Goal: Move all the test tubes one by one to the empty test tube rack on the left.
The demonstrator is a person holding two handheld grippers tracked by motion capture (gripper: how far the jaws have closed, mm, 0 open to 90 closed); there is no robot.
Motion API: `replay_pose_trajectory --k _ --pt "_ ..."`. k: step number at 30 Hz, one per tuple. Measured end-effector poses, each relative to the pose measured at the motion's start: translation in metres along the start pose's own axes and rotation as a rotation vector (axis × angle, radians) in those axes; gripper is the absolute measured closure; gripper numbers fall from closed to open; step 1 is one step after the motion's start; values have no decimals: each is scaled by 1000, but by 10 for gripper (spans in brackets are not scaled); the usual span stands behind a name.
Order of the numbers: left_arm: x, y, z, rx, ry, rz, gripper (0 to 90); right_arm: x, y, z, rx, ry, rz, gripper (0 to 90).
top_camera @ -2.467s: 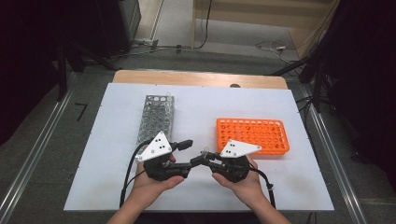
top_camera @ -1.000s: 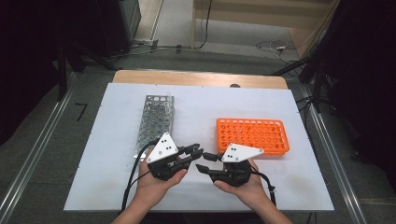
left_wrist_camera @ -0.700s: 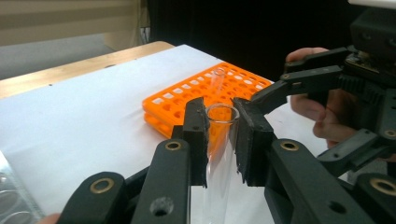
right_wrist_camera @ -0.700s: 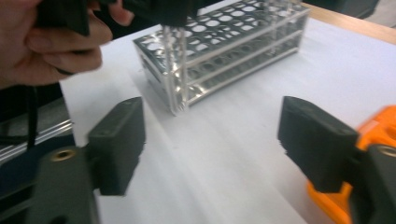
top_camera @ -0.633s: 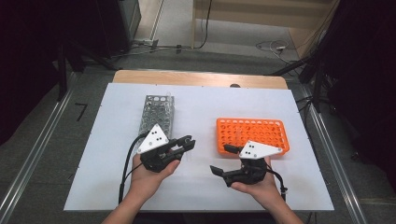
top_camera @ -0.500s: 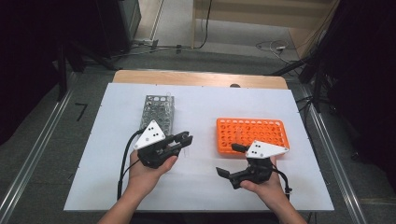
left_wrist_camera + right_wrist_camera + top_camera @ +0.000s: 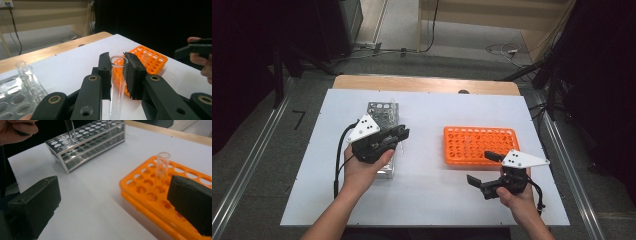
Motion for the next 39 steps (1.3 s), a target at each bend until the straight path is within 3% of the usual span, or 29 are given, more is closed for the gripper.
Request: replay_pose_trajectory --k 15,24,39 --pt "6 -11 47 -31 -91 -31 760 -27 27 -26 55 61 19 0" --pt "14 -17 69 -24 -154 -42 760 -39 40 -35 80 88 25 0" --pt "34 -10 83 -7 -224 -24 759 -40 40 -38 86 87 13 0"
Point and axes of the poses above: each handheld gripper's, and its own axes: x roughly forward along the jaws, y roughly out of its underside, z roughly to its left, the point moved 6 cm from there along x, roughly forward along the jaws, and after that the axes turned 1 degree about z, right-handed, at the moved point
